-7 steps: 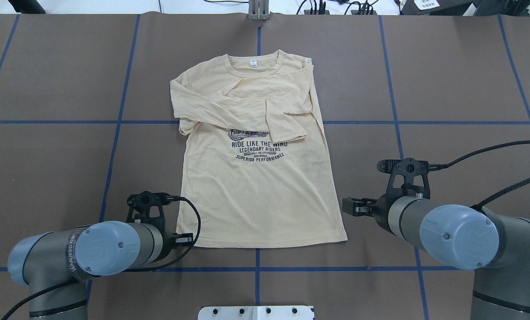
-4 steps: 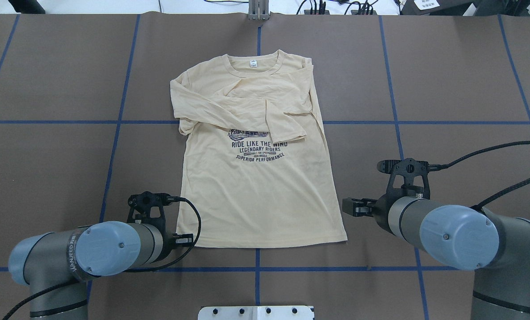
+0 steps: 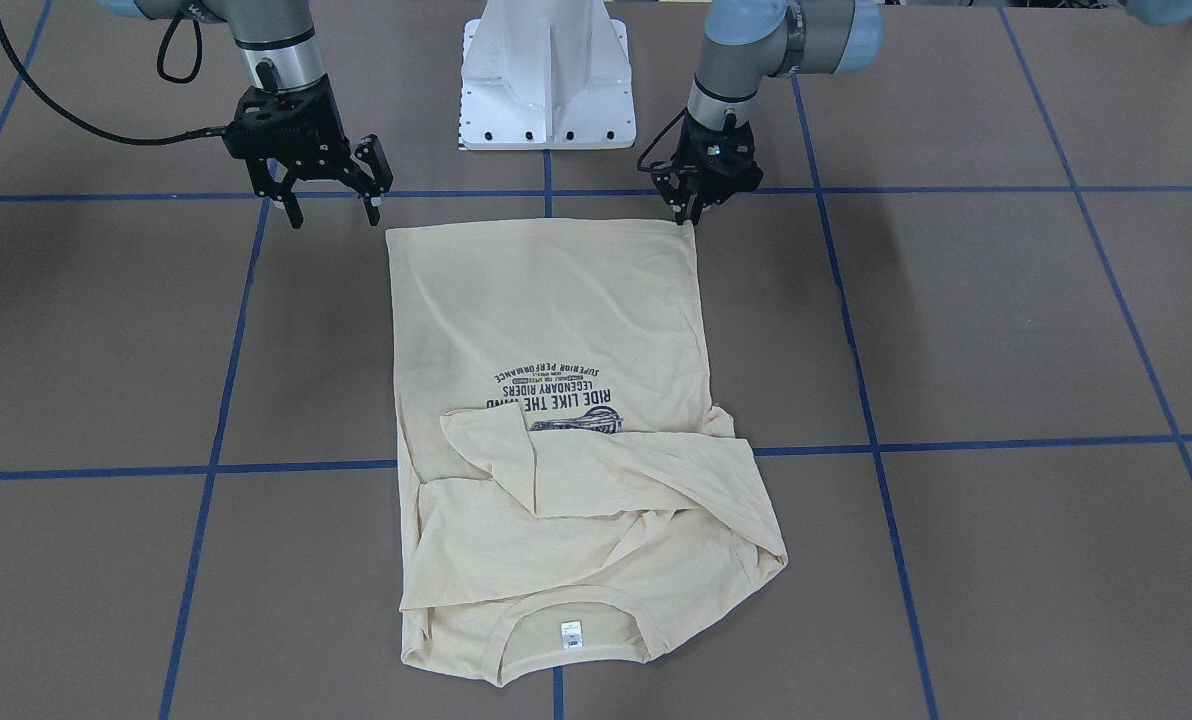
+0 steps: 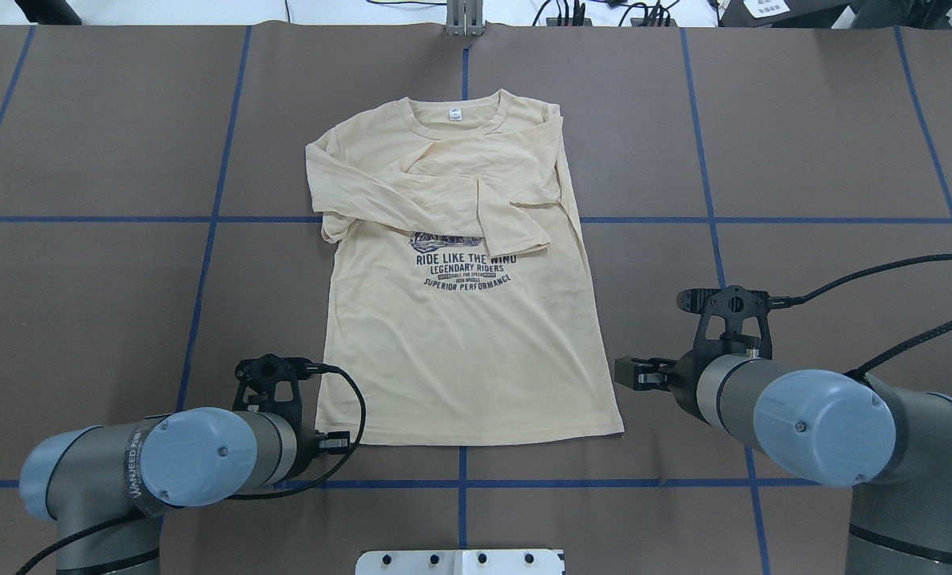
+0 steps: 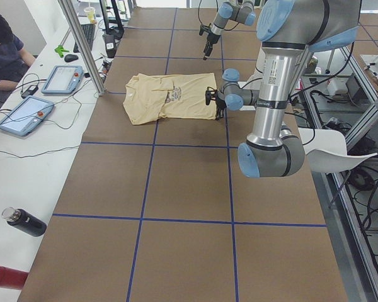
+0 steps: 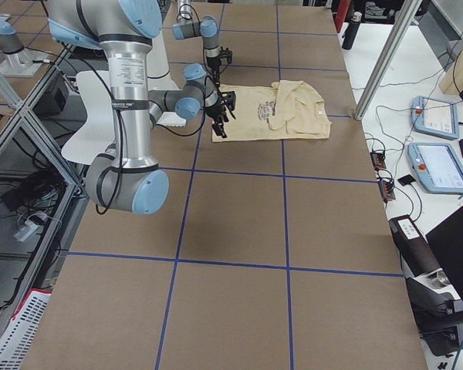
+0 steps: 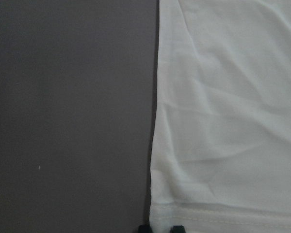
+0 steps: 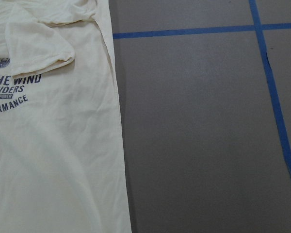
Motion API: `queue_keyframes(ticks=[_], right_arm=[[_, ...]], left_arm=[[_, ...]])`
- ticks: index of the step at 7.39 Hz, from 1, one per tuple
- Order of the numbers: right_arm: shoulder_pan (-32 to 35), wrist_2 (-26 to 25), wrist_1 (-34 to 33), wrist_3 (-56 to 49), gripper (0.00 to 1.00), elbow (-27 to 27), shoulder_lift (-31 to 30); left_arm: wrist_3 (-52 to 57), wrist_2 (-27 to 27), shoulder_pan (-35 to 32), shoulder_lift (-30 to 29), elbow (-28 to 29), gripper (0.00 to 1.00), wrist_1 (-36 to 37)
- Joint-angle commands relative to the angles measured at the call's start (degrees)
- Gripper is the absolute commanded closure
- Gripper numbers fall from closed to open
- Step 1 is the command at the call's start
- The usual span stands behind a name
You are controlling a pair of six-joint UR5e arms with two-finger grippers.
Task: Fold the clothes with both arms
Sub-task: 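Grasp the hem corners with both grippers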
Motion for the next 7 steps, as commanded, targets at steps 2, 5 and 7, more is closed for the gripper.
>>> queue_keyframes(ticks=[2,5,7], right_arm=[[-0.52,0.05,0.02,0.00,0.00,-0.56,0.26],[-2.70,-3.44,2.90,2.18,0.01,-3.70,0.61],[-7.08,-9.41,5.74,5.36,0.07,-6.44,0.53]], left_arm=[[-0.01,-0.02,0.04,-0.27,-0.71,1.00,0.26],[0.08,0.07,-0.13,-0.27,-2.11,1.00,0.52],[-0.01,-0.02,-0.13,-0.27,-2.38,1.00,0.53]])
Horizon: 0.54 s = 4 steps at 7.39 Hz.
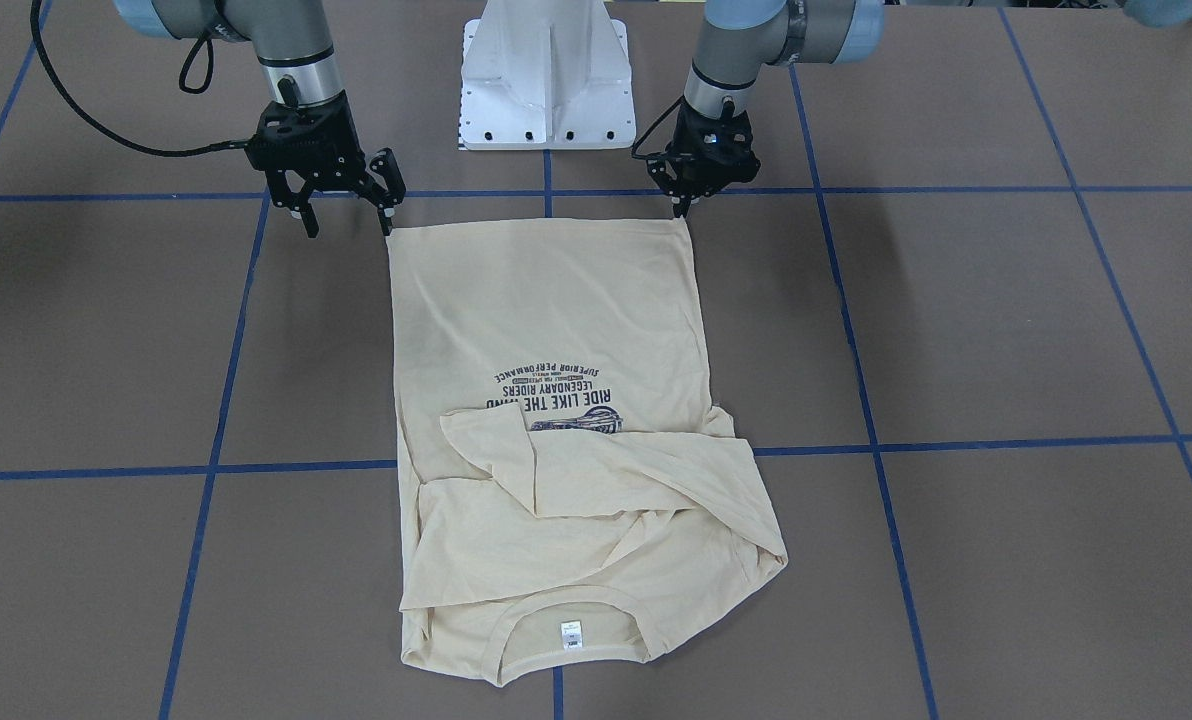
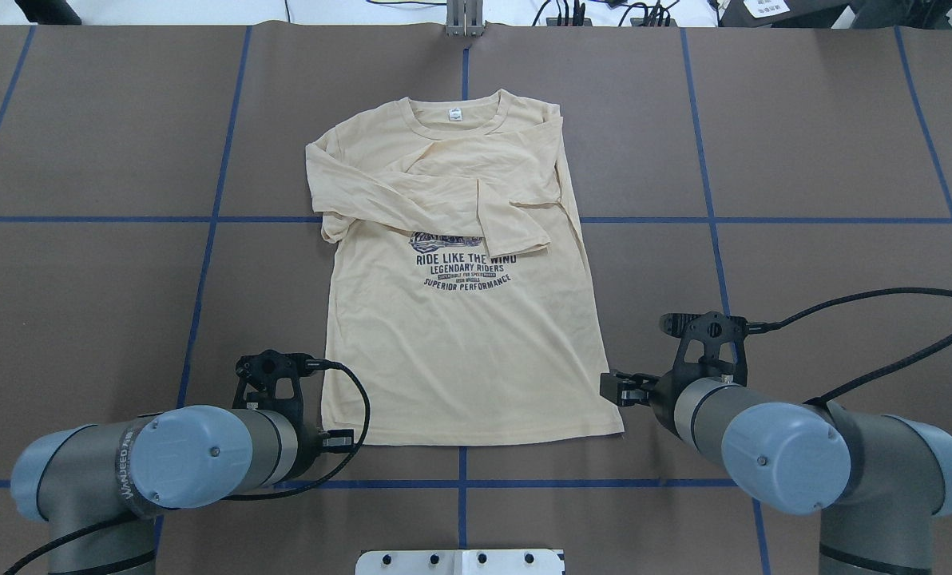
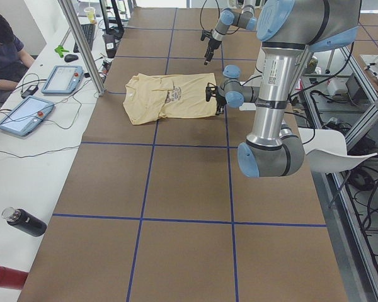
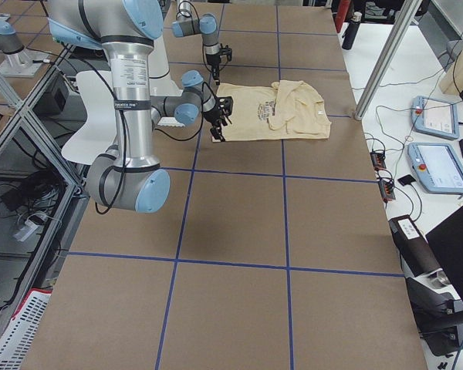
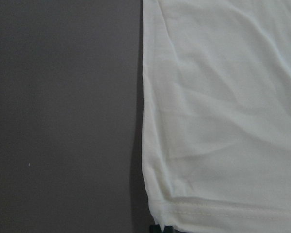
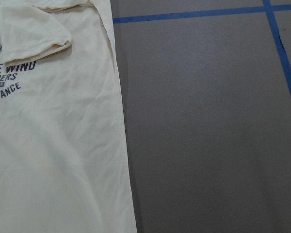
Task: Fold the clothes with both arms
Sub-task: 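Grasp the hem corners with both grippers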
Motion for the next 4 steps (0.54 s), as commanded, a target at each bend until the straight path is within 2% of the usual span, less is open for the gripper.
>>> queue_keyframes(ticks=[1,2,4], right_arm=[[-4.98,-6.19,1.40,2.07,0.28,-2.76,-0.01],[-6.13,-7.35,1.40,3.21,0.39,-3.56,0.08],[-7.72,-8.06,1.40,4.18,0.47,-3.66,0.43]], left_arm=[[-0.06,-0.12,0.03,-0.09,-0.39,1.00,0.03],[-0.06,-0.12,0.03,0.00,-0.39,1.00,0.03],[-0.15,-0.20,-0.06,0.00,-1.26,1.00,0.03]])
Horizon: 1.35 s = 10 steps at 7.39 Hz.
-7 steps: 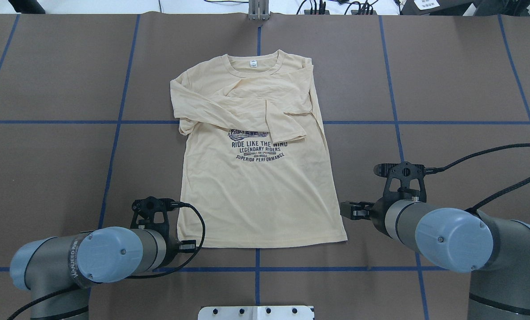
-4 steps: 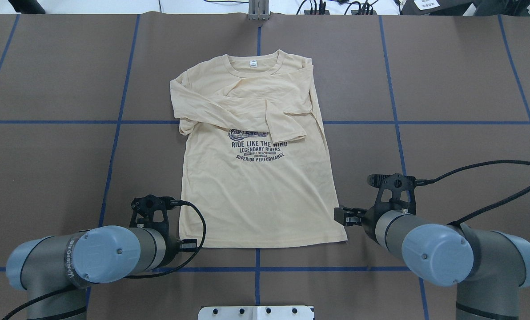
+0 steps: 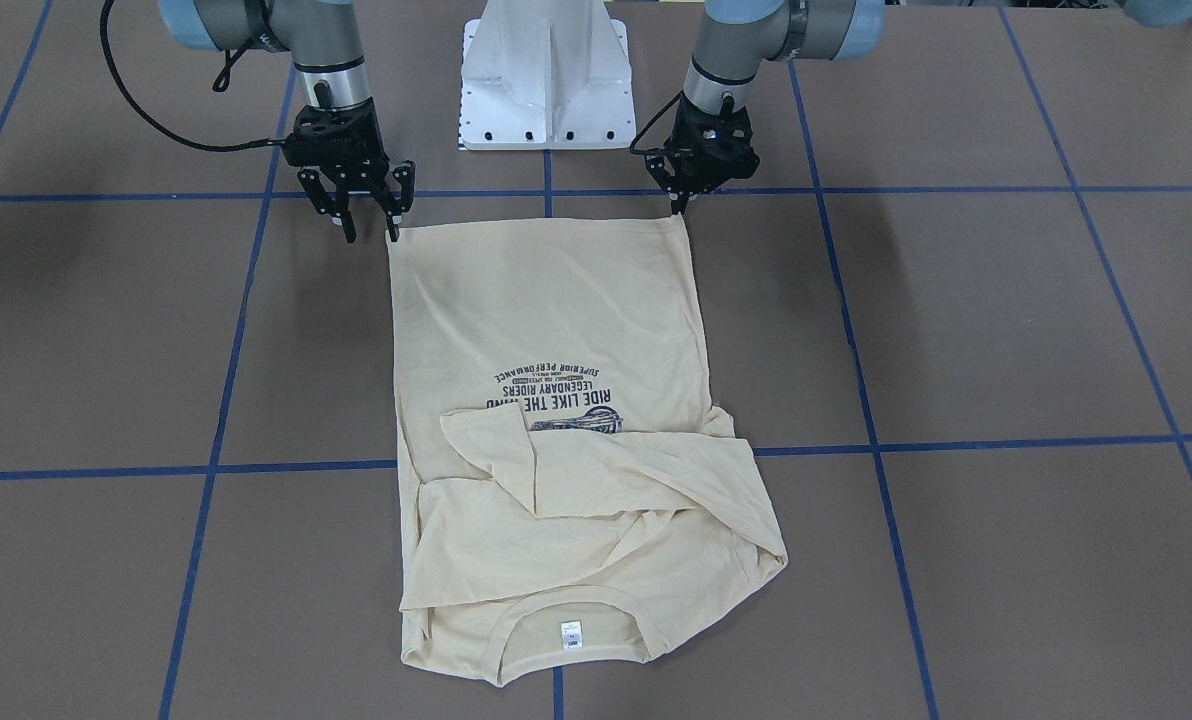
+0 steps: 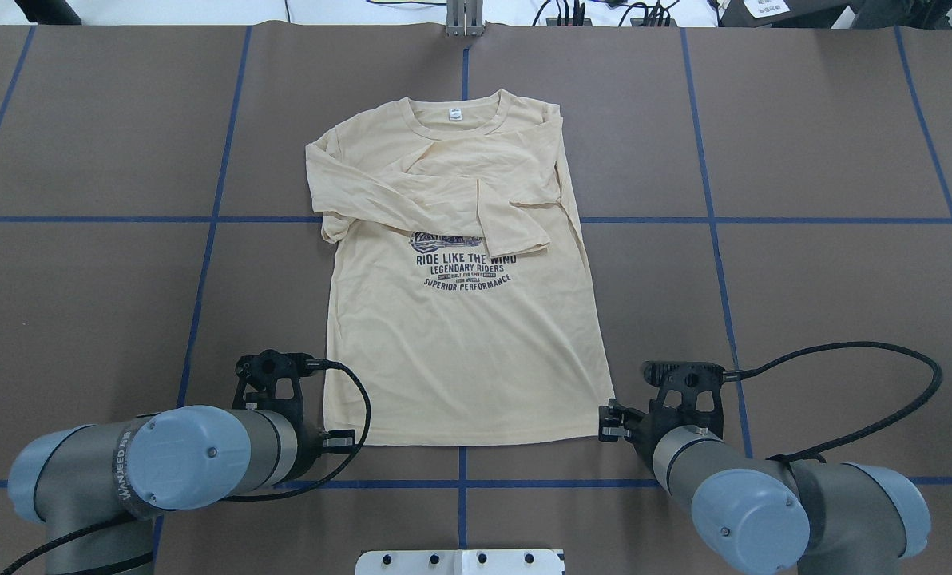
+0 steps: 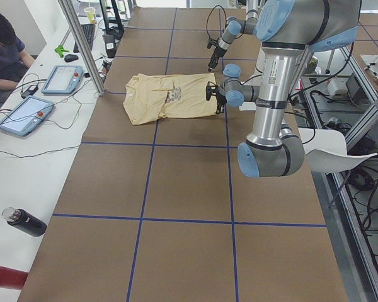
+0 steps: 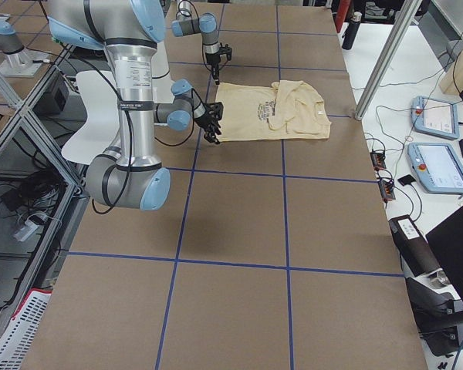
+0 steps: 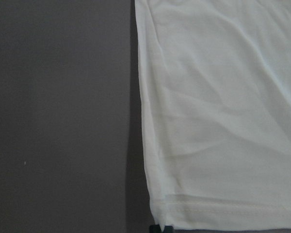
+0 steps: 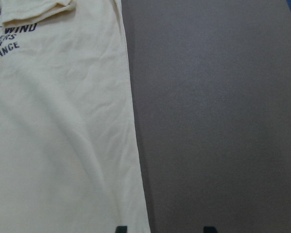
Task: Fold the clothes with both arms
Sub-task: 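Grasp the hem corners with both grippers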
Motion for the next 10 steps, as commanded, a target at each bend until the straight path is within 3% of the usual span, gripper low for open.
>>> queue_keyframes(ticks=[1,5,9,10], right_arm=[[-2.01,-1.87,0.02,1.39,0.49,-0.43,0.50],[-3.86,-4.08,0.02,3.59,0.53,-1.84,0.86],[-3.95,-4.34,0.02,3.59,0.64,-3.15,1.74],[-3.69,-4.34,-0.06,3.59,0.81,-3.16,2.69]], left_arm=[[-0.03,-0.16,-0.07,0.18,-1.95,1.00,0.00],[-0.03,-0.16,-0.16,0.27,-1.97,1.00,0.09],[0.05,-0.25,-0.08,0.18,-1.97,1.00,0.09],[0.05,-0.25,-0.07,0.18,-1.97,1.00,0.09]])
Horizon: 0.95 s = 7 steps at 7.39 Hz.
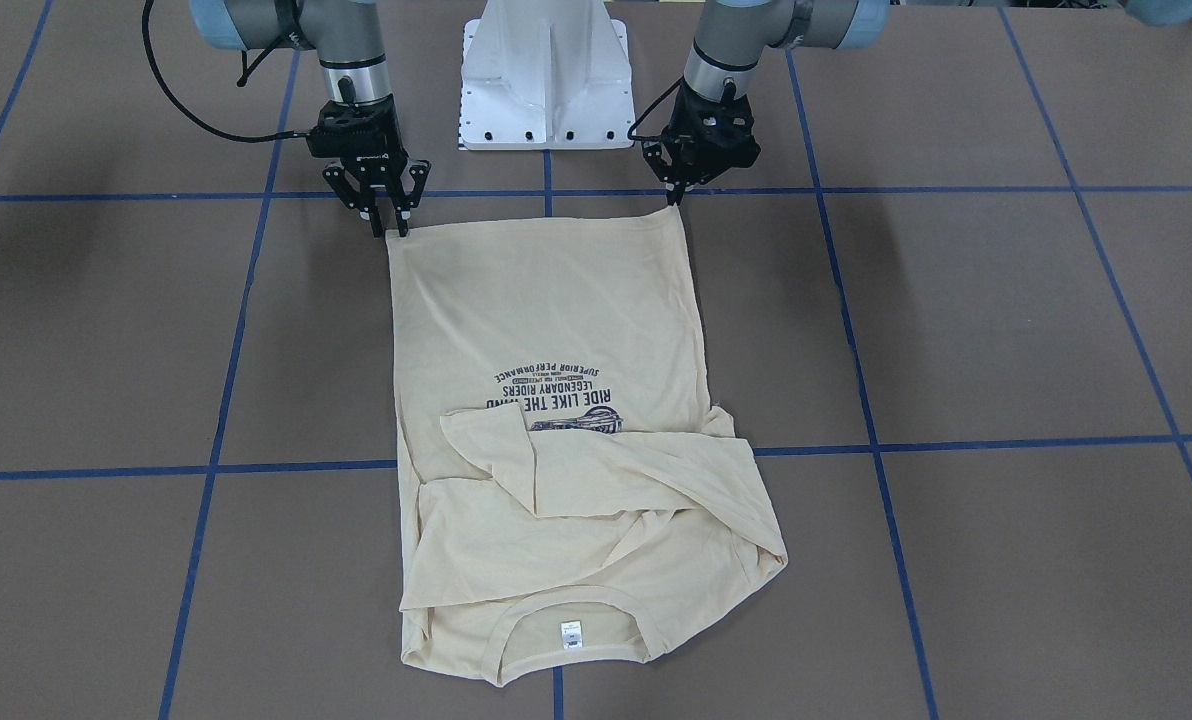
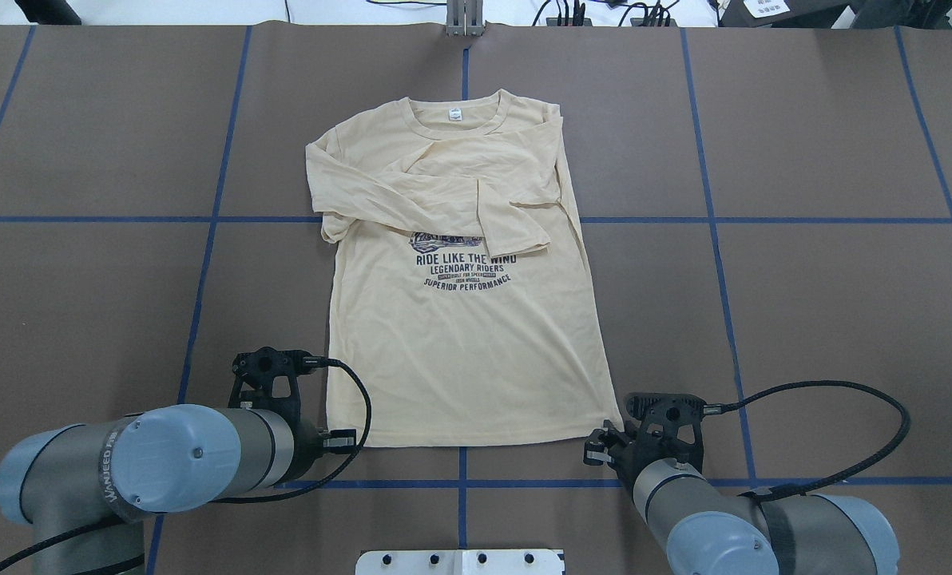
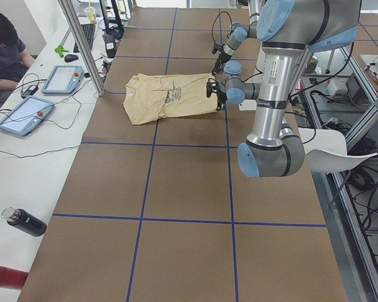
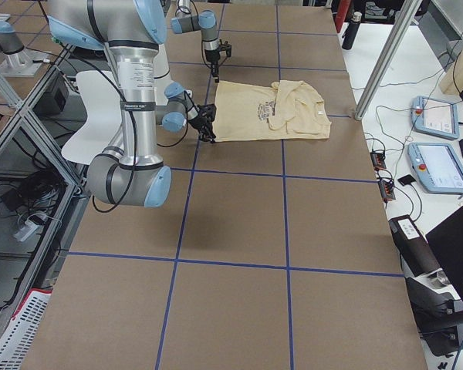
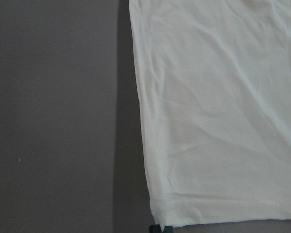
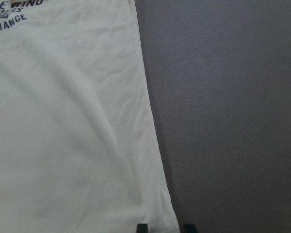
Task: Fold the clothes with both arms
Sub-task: 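Grasp the hem corners with both grippers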
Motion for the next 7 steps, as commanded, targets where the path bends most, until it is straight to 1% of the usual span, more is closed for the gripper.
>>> queue_keyframes(ticks=[1,3,4,5,6,7], right_arm=[[0.20,-0.11,-0.14,0.09,1.00,-0.24,1.48],[0.72,-0.11,-0.14,0.00,1.00,-0.15,1.49],[1.42,-0.02,-0.14,-0.17,1.00,0.81,1.58],[2.38,1.37,-0.83,-0.87,1.00,5.60,0.88],[3.78,4.69,-0.84,-1.05,1.00,10.70,-1.56],[3.80,8.29,-0.84,-1.14,1.00,17.62,-6.98]], left_arm=[[0.00,0.00,0.03,0.00,-0.01,1.00,0.00],[0.00,0.00,0.03,-0.09,-0.10,1.00,0.00],[0.00,0.00,0.03,-0.18,-0.10,1.00,0.00],[0.18,-0.09,-0.23,0.08,-2.01,1.00,0.09],[0.18,-1.48,-0.50,1.04,-6.56,1.00,1.31],[0.18,-3.58,-0.59,1.66,-12.00,1.00,5.23]])
